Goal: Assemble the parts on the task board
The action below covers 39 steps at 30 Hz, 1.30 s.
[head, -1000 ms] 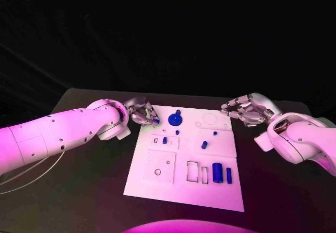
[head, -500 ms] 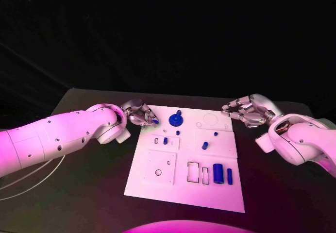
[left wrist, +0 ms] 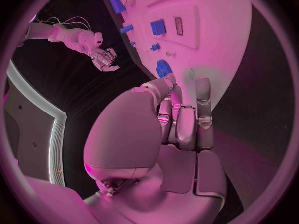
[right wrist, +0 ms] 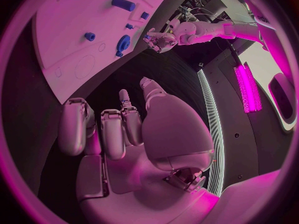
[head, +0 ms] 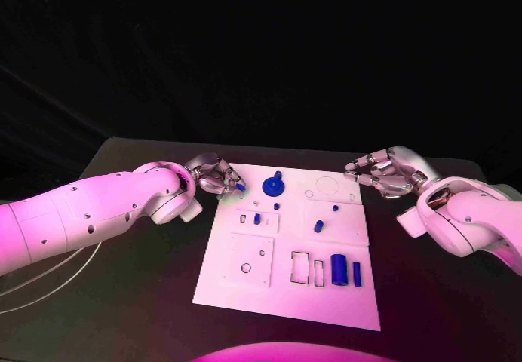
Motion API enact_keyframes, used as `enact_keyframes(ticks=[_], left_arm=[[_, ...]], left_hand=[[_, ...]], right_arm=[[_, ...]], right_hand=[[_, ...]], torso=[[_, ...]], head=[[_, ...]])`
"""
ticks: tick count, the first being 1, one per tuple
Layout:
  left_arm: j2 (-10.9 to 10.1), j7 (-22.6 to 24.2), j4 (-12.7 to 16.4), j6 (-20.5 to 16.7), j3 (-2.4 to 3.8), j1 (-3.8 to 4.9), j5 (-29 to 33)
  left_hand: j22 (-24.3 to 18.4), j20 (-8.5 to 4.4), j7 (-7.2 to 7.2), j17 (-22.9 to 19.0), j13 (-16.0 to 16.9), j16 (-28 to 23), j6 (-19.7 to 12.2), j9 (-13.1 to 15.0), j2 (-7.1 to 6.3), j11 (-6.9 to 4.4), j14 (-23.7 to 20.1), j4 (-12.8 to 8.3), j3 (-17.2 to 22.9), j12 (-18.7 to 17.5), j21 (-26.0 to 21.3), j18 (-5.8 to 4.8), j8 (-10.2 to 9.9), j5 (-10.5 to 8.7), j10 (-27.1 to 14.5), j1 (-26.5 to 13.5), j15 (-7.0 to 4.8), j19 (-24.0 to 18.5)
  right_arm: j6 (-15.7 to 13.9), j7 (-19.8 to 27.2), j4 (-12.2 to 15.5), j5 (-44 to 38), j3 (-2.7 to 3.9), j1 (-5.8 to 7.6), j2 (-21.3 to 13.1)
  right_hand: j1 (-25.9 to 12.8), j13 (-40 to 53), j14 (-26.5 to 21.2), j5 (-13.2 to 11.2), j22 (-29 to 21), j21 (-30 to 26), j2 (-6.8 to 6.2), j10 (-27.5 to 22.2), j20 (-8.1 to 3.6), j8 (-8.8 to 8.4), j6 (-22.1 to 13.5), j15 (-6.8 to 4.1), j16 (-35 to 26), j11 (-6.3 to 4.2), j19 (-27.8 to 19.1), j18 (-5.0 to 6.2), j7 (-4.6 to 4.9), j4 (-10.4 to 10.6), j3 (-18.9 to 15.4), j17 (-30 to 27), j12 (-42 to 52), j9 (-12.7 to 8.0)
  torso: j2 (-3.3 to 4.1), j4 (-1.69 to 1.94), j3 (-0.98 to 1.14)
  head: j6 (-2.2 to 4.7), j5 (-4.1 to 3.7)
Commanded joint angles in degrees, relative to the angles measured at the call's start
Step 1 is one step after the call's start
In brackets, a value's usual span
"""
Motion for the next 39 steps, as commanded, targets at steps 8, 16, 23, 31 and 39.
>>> enact_keyframes(ticks=[8, 16, 23, 31, 39], left_arm=[[0.3, -0.9, -0.2, 0.0, 0.0, -0.3, -5.0], [0.6, 0.2, -0.5, -1.6, -0.01, -0.85, -6.6], [0.8, -0.3, -0.6, -1.6, -0.01, -0.96, -8.2], [1.0, -2.8, -0.3, -2.9, 0.0, -0.98, -16.8], [1.1, -3.2, -0.1, -3.5, 0.01, -1.0, -20.5]], left_hand=[[-0.8, 0.36, -0.01, -1.4, -0.3, -0.3, 0.2, 3.1, -0.71, 0.02, -0.9, 0.1, 0.2, -0.5, -0.8, 0.09, -0.3, 0.37, 0.2, -0.5, 0.26, -0.7], [-0.4, 0.38, 0.21, -0.9, -1.3, -0.2, -0.1, 3.1, -0.57, 0.11, -0.5, -0.3, 0.7, -2.0, -0.5, 0.05, -0.8, 0.38, 0.5, -0.2, 0.27, -0.5], [0.0, 0.43, -0.07, -0.4, -0.6, 0.0, 0.0, 3.3, -0.79, -0.16, -0.1, -0.5, -0.1, -0.4, -0.3, 0.01, -1.0, 0.36, 2.5, -0.7, 0.15, -0.2], [3.0, -0.22, -0.64, 3.1, 5.3, 1.2, 0.6, 3.7, -0.23, -1.03, 2.1, -0.9, -1.2, 9.2, 2.1, -0.65, -1.4, 0.37, 1.4, -1.0, -0.63, 2.6], [3.7, -0.32, -0.8, 4.1, 7.1, 1.6, 0.9, 3.9, -0.2, -1.19, 2.7, -0.7, -1.7, 11.7, 2.6, -0.81, -1.4, 0.37, 0.6, -1.6, -0.76, 3.1]], right_arm=[[0.6, 0.1, 0.0, -0.5, 0.01, -0.08, 0.1], [0.5, 0.1, -0.1, -0.5, 0.01, -0.09, 0.1], [0.5, 0.1, -0.1, -0.5, 0.01, -0.1, 0.1], [0.5, 0.1, -0.1, -0.5, 0.01, -0.1, 0.1], [0.5, 0.0, -0.1, -0.5, 0.01, -0.1, 0.1]], right_hand=[[-0.2, 5.4, 3.5, 0.3, 2.6, 0.2, 0.74, 0.1, -0.18, 0.24, -0.5, 0.03, -0.1, -0.29, 0.3, 0.98, -0.06, 0.0, -0.4, 7.7, 0.4, 0.1], [-0.2, 5.4, 3.5, 0.3, 2.6, 0.2, 0.74, 0.1, -0.18, 0.24, -0.5, 0.03, -0.1, -0.29, 0.3, 0.98, -0.06, 0.0, -0.4, 7.7, 0.4, 0.1], [-0.2, 5.4, 3.5, 0.3, 2.6, 0.2, 0.74, 0.1, -0.18, 0.24, -0.5, 0.03, -0.1, -0.29, 0.3, 0.98, -0.06, 0.0, -0.4, 7.7, 0.4, 0.1], [-0.2, 5.4, 3.5, 0.3, 2.6, 0.2, 0.74, 0.1, -0.18, 0.24, -0.5, 0.03, -0.1, -0.29, 0.3, 0.98, -0.06, 0.0, -0.4, 7.7, 0.4, 0.1], [-0.2, 5.4, 3.5, 0.3, 2.6, 0.2, 0.74, 0.1, -0.18, 0.24, -0.5, 0.03, -0.1, -0.29, 0.3, 0.98, -0.06, 0.0, -0.4, 7.7, 0.4, 0.1]], torso=[[0.0, 0.0, 0.0], [0.03, 0.01, -0.02], [-0.01, 0.02, -0.01], [0.0, -0.02, -0.01], [0.02, 0.01, -0.01]], head=[[0.05, 0.21], [-0.01, 0.06], [-0.08, 0.02], [-0.19, 0.01], [-0.21, 0.0]])
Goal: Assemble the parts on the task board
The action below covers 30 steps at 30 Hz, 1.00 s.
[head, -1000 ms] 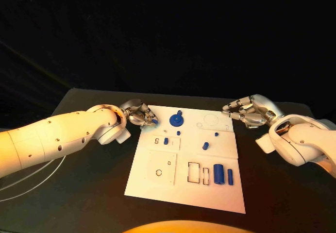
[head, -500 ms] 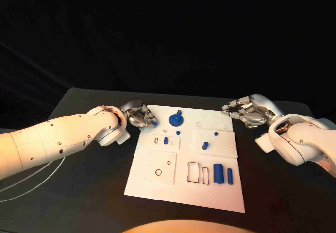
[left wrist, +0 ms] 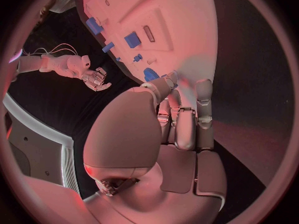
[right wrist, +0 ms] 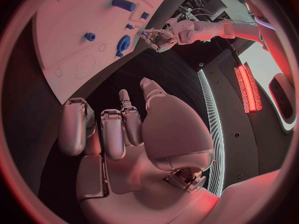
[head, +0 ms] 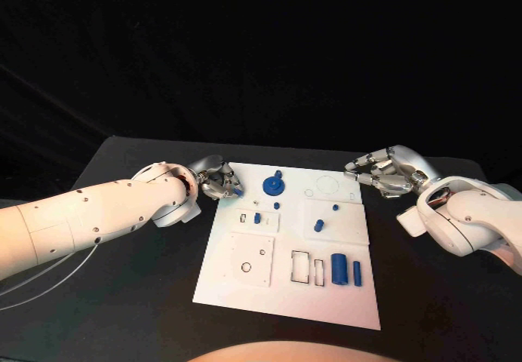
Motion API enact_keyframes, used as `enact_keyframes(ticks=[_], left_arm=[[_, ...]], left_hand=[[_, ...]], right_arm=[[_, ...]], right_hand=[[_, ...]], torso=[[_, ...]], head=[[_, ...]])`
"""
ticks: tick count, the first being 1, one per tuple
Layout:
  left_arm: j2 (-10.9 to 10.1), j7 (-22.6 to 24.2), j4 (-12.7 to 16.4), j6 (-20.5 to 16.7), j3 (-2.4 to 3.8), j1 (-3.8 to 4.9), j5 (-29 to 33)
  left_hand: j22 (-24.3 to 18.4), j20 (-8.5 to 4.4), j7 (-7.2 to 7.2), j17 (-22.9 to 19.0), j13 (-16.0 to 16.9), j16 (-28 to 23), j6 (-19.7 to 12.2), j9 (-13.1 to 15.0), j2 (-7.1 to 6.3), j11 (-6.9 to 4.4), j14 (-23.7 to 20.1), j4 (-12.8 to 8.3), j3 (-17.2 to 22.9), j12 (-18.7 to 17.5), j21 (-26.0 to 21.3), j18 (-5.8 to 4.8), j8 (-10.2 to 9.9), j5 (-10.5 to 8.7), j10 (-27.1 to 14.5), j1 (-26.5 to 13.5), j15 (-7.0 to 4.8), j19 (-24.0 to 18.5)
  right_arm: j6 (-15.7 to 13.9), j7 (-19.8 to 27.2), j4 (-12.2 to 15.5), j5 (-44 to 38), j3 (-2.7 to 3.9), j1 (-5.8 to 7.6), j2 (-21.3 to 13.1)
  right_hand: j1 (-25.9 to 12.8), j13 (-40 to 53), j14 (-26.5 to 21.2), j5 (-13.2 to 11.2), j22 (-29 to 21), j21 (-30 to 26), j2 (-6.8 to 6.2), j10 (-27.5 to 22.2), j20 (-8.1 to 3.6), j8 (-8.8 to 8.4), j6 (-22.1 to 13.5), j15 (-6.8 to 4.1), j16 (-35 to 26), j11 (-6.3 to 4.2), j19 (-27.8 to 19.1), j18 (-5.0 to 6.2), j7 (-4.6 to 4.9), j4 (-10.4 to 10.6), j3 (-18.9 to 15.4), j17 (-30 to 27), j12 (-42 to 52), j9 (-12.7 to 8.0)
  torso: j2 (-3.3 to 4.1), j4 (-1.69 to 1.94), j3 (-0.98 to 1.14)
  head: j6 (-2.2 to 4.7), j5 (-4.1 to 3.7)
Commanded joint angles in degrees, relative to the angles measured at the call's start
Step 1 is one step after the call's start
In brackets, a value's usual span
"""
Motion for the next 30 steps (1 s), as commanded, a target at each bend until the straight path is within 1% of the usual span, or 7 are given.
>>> enact_keyframes(ticks=[1, 4, 7, 9, 13, 16, 30], left_arm=[[0.1, -0.4, 0.2, -1.4, 0.04, -0.02, -3.2], [0.0, 0.3, 0.2, -1.8, 0.05, -0.02, -1.0], [0.0, 0.8, 0.1, -1.9, 0.05, -0.02, 1.0], [0.0, 1.0, 0.1, -1.8, 0.05, -0.02, 1.9], [-0.1, 1.1, 0.0, -1.4, 0.06, -0.02, 3.4], [-0.1, 1.3, 0.0, -1.1, 0.06, -0.02, 4.9], [-0.2, 3.2, 0.1, -1.5, 0.09, -0.02, 14.0]], left_hand=[[0.1, -0.03, -0.07, 0.1, -1.5, 0.3, 0.2, 0.2, 0.09, -0.01, 0.3, 0.1, -0.2, -0.8, 0.3, -0.81, 0.0, 0.13, -1.7, -0.6, -0.03, 0.3], [0.1, -0.07, 0.06, -0.2, -2.3, 0.2, 0.0, 0.2, 0.12, 0.11, 0.2, 0.1, 0.2, -2.3, 0.3, -0.81, -0.2, 0.14, -2.7, -0.4, 0.01, 0.4], [-0.4, 0.03, 0.36, -1.4, -4.6, -0.1, 0.0, 0.4, 0.06, 0.52, -0.4, 0.2, 1.0, -6.5, -0.2, -0.71, -0.3, 0.15, -3.3, -0.4, 0.31, 0.0], [-0.6, 0.24, 0.53, -2.0, -6.8, -0.3, 0.0, 0.6, -0.27, 0.78, -0.6, 0.1, 1.4, -9.7, -0.5, -0.64, -0.4, 0.05, -1.9, -0.4, 0.56, -0.2], [-1.0, 0.43, 0.66, -2.7, -8.7, -0.5, 0.2, 0.9, -0.39, 1.02, -0.9, 0.0, 1.7, -12.8, -1.0, -0.55, -0.5, 0.13, -0.9, -0.4, 0.73, -0.5], [-1.1, 0.47, 0.66, -2.7, -9.1, -0.6, 0.3, 1.0, -0.42, 1.01, -0.9, 0.0, 1.7, -13.4, -1.2, -0.52, -0.5, 0.13, -0.4, -0.4, 0.76, -0.6], [-1.9, 0.46, 0.47, -3.5, -8.9, -0.7, 0.3, 1.2, -0.67, 0.72, -1.3, 0.0, 1.1, -12.8, -2.0, -0.28, -0.6, 0.13, 0.8, -0.8, 0.6, -1.3]], right_arm=[[0.5, 0.1, 0.0, -0.5, 0.01, -0.05, 0.0], [0.6, 0.1, 0.0, -0.5, 0.01, -0.05, 0.0], [0.6, 0.1, 0.0, -0.5, 0.01, -0.05, 0.1], [0.6, 0.1, 0.0, -0.5, 0.01, -0.06, 0.0], [0.6, 0.1, 0.0, -0.5, 0.01, -0.06, 0.1], [0.6, 0.1, 0.0, -0.6, 0.01, -0.06, 0.1], [0.8, -0.3, 0.0, -2.5, 0.01, -0.07, 0.3]], right_hand=[[0.1, 5.4, 3.5, 0.3, 2.6, 0.2, 0.44, 0.1, -0.18, 0.24, -0.5, 0.03, -0.1, -0.29, 0.3, 0.99, -0.06, 0.0, -0.4, 7.7, 0.4, 0.1], [0.1, 5.4, 3.5, 0.3, 2.6, 0.2, 0.44, 0.1, -0.18, 0.24, -0.5, 0.03, -0.1, -0.29, 0.3, 0.99, -0.06, 0.0, -0.4, 7.7, 0.4, 0.1], [0.1, 5.4, 3.5, 0.3, 2.6, 0.2, 0.44, 0.1, -0.18, 0.24, -0.5, 0.03, -0.1, -0.29, 0.3, 0.99, -0.06, 0.0, -0.4, 7.7, 0.4, 0.1], [0.1, 5.4, 3.5, 0.3, 2.6, 0.2, 0.44, 0.1, -0.18, 0.24, -0.5, 0.03, -0.1, -0.29, 0.3, 0.99, -0.06, 0.0, -0.4, 7.7, 0.4, 0.1], [0.1, 5.4, 3.5, 0.3, 2.6, 0.2, 0.44, 0.1, -0.18, 0.24, -0.5, 0.03, -0.1, -0.29, 0.3, 0.99, -0.06, 0.0, -0.4, 7.7, 0.4, 0.1], [0.1, 5.5, 3.6, 0.3, 2.6, 0.2, 0.46, 0.1, -0.19, 0.26, -0.5, 0.02, 0.0, -0.29, 0.3, 0.97, -0.07, 0.0, -0.5, 7.8, 0.4, 0.1], [0.4, 5.4, 3.5, 0.2, 2.6, 0.1, 0.44, 0.1, -0.2, 0.28, -0.5, 0.01, -0.1, -0.32, 0.2, 1.0, -0.08, -0.3, -0.5, 7.7, 0.4, 0.1]], torso=[[0.0, 0.01, 0.0], [-0.03, 0.0, 0.01], [-0.01, -0.01, 0.0], [-0.01, -0.01, 0.0], [-0.01, -0.01, 0.01], [0.0, 0.0, 0.01], [0.0, -0.02, 0.02]], head=[[-0.03, -0.02], [-0.04, 0.0], [-0.08, -0.01], [-0.07, -0.02], [-0.05, 0.0], [-0.04, 0.01], [0.02, -0.04]])
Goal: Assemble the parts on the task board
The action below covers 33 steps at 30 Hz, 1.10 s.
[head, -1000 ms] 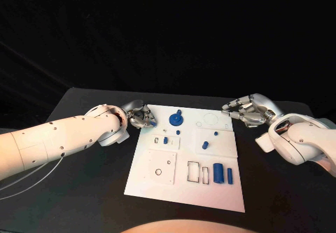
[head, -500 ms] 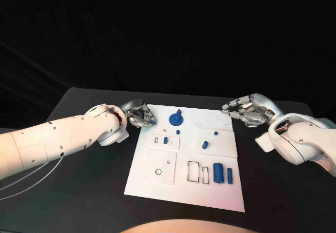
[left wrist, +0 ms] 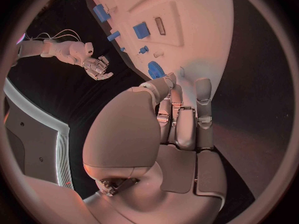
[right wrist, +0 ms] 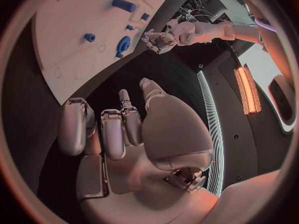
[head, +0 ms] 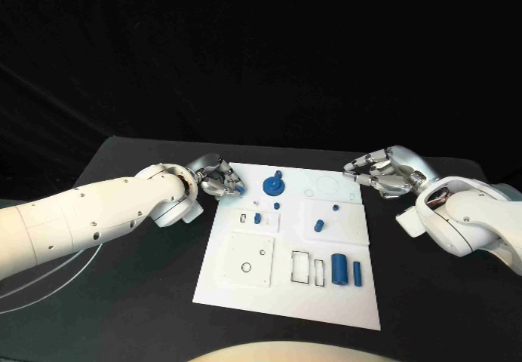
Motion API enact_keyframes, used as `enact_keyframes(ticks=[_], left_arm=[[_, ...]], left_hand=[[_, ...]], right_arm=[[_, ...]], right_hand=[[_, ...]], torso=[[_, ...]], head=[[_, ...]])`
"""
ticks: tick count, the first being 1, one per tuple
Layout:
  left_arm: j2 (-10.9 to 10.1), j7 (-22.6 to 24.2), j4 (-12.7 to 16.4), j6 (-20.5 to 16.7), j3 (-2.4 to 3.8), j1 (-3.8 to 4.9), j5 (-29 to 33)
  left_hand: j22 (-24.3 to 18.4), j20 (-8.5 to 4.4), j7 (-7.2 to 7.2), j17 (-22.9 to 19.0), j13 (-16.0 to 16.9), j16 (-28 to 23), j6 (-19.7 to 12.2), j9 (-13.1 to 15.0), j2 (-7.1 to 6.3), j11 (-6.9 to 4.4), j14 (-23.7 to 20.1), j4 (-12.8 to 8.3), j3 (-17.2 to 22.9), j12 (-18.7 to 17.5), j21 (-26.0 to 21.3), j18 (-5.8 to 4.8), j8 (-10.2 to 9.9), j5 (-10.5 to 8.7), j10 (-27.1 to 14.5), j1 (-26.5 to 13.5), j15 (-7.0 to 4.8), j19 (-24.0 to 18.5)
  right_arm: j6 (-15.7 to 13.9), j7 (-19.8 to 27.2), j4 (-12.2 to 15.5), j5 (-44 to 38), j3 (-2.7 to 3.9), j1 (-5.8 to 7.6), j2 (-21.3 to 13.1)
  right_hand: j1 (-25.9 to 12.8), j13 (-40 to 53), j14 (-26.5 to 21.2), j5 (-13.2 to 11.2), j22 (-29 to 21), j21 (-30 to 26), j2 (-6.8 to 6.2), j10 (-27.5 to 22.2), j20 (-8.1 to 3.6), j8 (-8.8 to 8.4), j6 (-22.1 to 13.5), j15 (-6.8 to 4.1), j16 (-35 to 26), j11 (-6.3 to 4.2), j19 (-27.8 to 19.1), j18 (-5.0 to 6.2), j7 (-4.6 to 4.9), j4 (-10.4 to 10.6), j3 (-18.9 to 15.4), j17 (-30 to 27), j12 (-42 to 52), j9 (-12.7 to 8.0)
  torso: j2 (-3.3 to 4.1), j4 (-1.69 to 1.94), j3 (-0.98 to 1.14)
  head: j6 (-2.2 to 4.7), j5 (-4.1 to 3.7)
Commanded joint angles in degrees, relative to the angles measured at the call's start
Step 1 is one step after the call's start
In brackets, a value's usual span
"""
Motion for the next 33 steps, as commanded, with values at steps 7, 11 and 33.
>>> enact_keyframes(ticks=[7, 11, 33], left_arm=[[0.0, 1.7, 0.0, 0.0, 0.05, 0.0, 6.6], [0.1, 1.5, 0.1, 0.7, 0.06, 0.0, 9.7], [-0.7, 3.7, 3.5, 2.4, 0.42, 0.27, 27.2]], left_hand=[[-1.3, -0.08, 0.3, -1.7, -1.4, -0.9, 0.0, 0.3, 0.02, 0.27, -1.4, -0.1, 0.1, -2.4, -1.6, -0.07, -0.1, 0.29, 0.5, 0.1, 0.02, -1.4], [-1.5, -0.06, 0.13, -1.9, -0.8, -1.0, 0.3, 0.5, -0.09, 0.09, -1.5, -0.2, -0.4, -1.2, -1.9, -0.03, 0.0, 0.29, 1.7, -0.1, -0.05, -1.5], [0.0, -0.55, -0.61, 1.3, 21.2, 0.6, 0.4, 1.8, 1.14, -0.86, -0.5, -1.5, -2.6, 19.2, -1.3, -0.22, 0.1, 0.3, 6.1, -1.2, -0.76, -0.9]], right_arm=[[0.9, -0.4, 0.1, -1.8, 0.01, -0.05, 0.3], [1.2, -0.9, 0.2, -2.9, 0.01, -0.03, 0.5], [7.1, -6.6, 2.8, -31.4, 0.08, 2.12, 7.9]], right_hand=[[0.2, 5.4, 3.5, 0.2, 2.6, 0.1, 0.22, 0.1, -0.2, 0.28, -0.5, 0.01, -0.1, -0.31, 0.3, 1.0, -0.08, -0.1, -0.3, 7.7, 0.2, 0.1], [0.3, 5.5, 3.6, 0.0, 2.8, 0.3, 0.29, 0.2, -0.21, 0.31, -0.4, 0.0, 0.1, -0.32, 0.4, 0.94, -0.09, -0.2, -0.3, 7.9, 0.3, 0.1], [7.4, 12.9, 5.9, -5.5, 11.3, 12.1, 3.67, 6.4, -0.49, -3.12, -0.4, -0.34, 6.4, -0.69, 5.5, -1.67, -0.36, -9.3, 13.5, 15.1, 7.6, -3.7]], torso=[[0.0, -0.01, 0.0], [-0.04, -0.02, 0.0], [0.03, 0.02, -0.03]], head=[[0.07, -0.05], [0.23, -0.03], [1.7, -0.34]])
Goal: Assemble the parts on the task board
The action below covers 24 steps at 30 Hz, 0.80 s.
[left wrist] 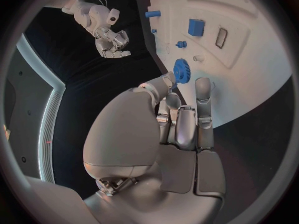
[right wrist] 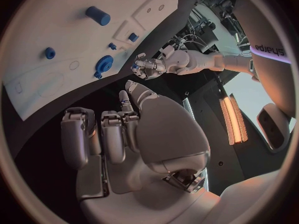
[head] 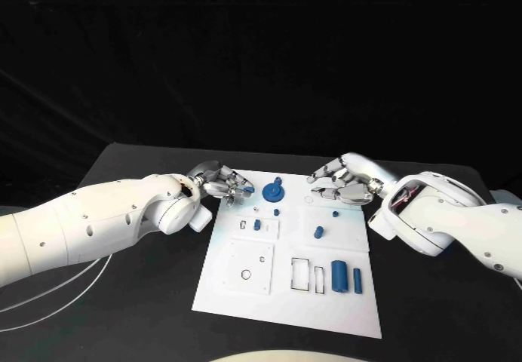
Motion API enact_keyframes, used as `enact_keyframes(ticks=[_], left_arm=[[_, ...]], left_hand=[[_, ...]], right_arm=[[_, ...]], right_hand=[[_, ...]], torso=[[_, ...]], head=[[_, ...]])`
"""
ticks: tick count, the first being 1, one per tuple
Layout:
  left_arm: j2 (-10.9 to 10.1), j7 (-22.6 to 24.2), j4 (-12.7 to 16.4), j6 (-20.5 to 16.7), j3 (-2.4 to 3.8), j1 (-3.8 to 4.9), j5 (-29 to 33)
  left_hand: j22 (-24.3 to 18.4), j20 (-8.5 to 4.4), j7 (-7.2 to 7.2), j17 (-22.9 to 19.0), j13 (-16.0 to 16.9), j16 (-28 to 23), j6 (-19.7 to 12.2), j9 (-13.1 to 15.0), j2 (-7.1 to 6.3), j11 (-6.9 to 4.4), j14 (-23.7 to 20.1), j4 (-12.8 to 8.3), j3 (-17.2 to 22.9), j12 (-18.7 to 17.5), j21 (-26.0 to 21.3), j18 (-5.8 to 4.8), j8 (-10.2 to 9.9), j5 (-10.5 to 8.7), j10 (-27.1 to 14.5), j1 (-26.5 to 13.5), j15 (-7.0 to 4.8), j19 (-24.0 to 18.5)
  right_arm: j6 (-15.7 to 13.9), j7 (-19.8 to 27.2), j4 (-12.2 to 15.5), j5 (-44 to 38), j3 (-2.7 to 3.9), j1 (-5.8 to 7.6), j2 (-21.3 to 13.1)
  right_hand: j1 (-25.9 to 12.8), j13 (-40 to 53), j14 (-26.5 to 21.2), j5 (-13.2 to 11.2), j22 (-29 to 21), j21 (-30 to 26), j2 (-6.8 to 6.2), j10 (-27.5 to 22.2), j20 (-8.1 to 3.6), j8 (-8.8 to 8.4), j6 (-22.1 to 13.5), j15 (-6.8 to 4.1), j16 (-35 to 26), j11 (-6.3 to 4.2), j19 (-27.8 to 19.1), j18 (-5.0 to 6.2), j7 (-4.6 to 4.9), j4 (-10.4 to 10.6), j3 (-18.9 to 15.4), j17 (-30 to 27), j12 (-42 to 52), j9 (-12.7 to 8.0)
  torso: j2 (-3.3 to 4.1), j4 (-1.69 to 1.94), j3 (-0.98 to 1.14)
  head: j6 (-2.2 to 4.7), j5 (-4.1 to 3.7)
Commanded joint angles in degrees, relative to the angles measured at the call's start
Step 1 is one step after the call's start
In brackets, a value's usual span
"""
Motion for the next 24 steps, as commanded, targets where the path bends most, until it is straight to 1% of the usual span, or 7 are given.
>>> enact_keyframes(ticks=[1, 5, 10, 13, 15, 21, 24], left_arm=[[0.1, 0.8, 0.3, 2.1, 0.09, 0.09, 2.8], [0.2, 0.8, 0.4, 2.6, 0.26, 0.09, 2.8], [0.2, 1.0, 0.9, 2.9, 0.57, 0.1, 2.8], [0.0, 1.2, 1.2, 2.9, 0.74, 0.17, 2.9], [-0.1, 1.4, 1.5, 2.8, 0.82, 0.21, 3.0], [-0.2, 1.9, 1.9, 2.5, 0.94, 0.26, 3.1], [-0.2, 2.1, 2.2, 2.3, 0.96, 0.27, 3.0]], left_hand=[[0.3, -0.16, -0.18, 0.5, 2.0, 0.4, 0.3, 0.2, 0.43, 0.14, 0.5, -0.1, -0.2, 1.1, 0.4, -0.24, 0.2, 0.29, 1.0, -0.3, -0.02, 0.4], [1.0, -0.18, -0.22, 1.5, 5.0, 0.7, 0.2, 0.3, 0.56, 0.08, 1.0, -0.3, -0.4, 2.9, 1.0, -0.39, 0.2, 0.3, 2.4, -0.4, -0.06, 0.9], [1.2, -0.19, -0.23, 1.9, 5.9, 0.8, 0.2, 0.3, 0.62, 0.06, 1.2, -0.3, -0.4, 3.5, 1.2, -0.42, 0.2, 0.3, 2.7, -0.4, -0.07, 1.0], [1.2, -0.19, -0.23, 1.9, 6.0, 0.9, 0.2, 0.3, 0.62, 0.06, 1.2, -0.4, -0.4, 3.5, 1.2, -0.43, 0.2, 0.3, 2.8, -0.4, -0.07, 1.0], [1.2, -0.19, -0.23, 1.9, 6.0, 0.9, 0.2, 0.3, 0.62, 0.06, 1.2, -0.4, -0.4, 3.5, 1.2, -0.43, 0.2, 0.3, 2.8, -0.4, -0.07, 1.0], [1.4, -0.19, -0.23, 2.2, 6.5, 0.9, 0.2, 0.4, 0.66, 0.06, 1.3, -0.4, -0.4, 3.9, 1.3, -0.45, 0.2, 0.29, 3.0, -0.5, -0.08, 1.1], [1.4, -0.19, -0.2, 2.2, 6.7, 1.0, 0.2, 0.4, 0.59, 0.07, 1.3, -0.4, -0.6, 4.0, 1.4, -0.46, 0.2, 0.29, 3.0, -0.6, -0.07, 1.1]], right_arm=[[1.9, -2.6, 0.3, -13.2, 0.0, 0.09, 1.2], [1.6, -5.4, -0.4, -17.6, 0.01, 0.16, 3.7], [1.5, -8.3, -1.6, -18.9, 0.01, 0.17, 5.8], [1.4, -10.0, -2.1, -18.3, 0.01, 0.12, 6.9], [1.4, -11.0, -2.4, -17.8, 0.01, 0.06, 7.5], [1.7, -13.6, -3.4, -16.8, 0.01, -0.3, 9.2], [1.7, -14.4, -3.8, -16.1, 0.01, -0.51, 10.0]], right_hand=[[-0.2, 13.1, 5.9, 0.2, 11.5, 0.6, -0.76, 4.8, -0.32, -0.35, -0.3, -0.41, 0.2, -0.44, 4.1, -0.81, -0.58, -0.7, 1.5, 15.1, 0.5, -0.5], [-1.8, 14.0, 5.9, 0.3, 12.2, 1.6, -1.36, 5.4, -0.73, -0.23, -0.7, -0.61, 0.2, -0.88, 4.4, -1.01, -0.93, -2.2, 5.8, 15.1, 1.4, -2.0], [-3.2, 15.0, 5.9, 0.5, 12.8, 2.5, -1.28, 6.2, -0.7, -0.25, -0.7, -0.79, 0.2, -0.91, 4.8, -1.24, -0.99, -3.0, 8.9, 15.1, 2.4, -2.9], [-3.9, 15.1, 5.9, 1.2, 13.2, 3.0, -0.87, 6.3, -0.63, -0.26, -0.6, -0.61, 0.2, -0.68, 5.0, -1.36, -0.73, -3.6, 11.5, 15.1, 2.4, -3.5], [-4.6, 15.1, 5.9, 2.0, 13.4, 3.3, -0.76, 6.3, -0.51, -0.25, -0.6, -0.45, 0.2, -0.49, 5.1, -1.43, -0.54, -4.0, 13.5, 15.1, 2.4, -3.9], [-6.9, 15.1, 5.9, 2.7, 13.7, 3.7, -0.77, 6.3, -0.21, -0.17, -0.6, -0.14, 0.2, -0.14, 5.2, -1.52, -0.22, -5.1, 19.0, 15.1, 2.4, -4.9], [-7.6, 15.1, 5.9, 2.9, 13.8, 3.8, -0.71, 6.3, -0.14, -0.22, -0.7, -0.08, 0.2, -0.08, 5.3, -1.55, -0.1, -5.1, 20.0, 15.1, 2.4, -5.1]], torso=[[0.08, 0.02, -0.02], [0.08, -0.02, -0.03], [0.09, 0.11, -0.03], [0.09, 0.11, -0.02], [0.03, -0.02, -0.04], [0.01, 0.05, -0.03], [0.03, 0.05, -0.02]], head=[[0.19, -0.22], [0.26, -0.33], [0.27, -0.4], [0.2, -0.36], [0.2, -0.36], [0.25, -0.39], [0.28, -0.4]])
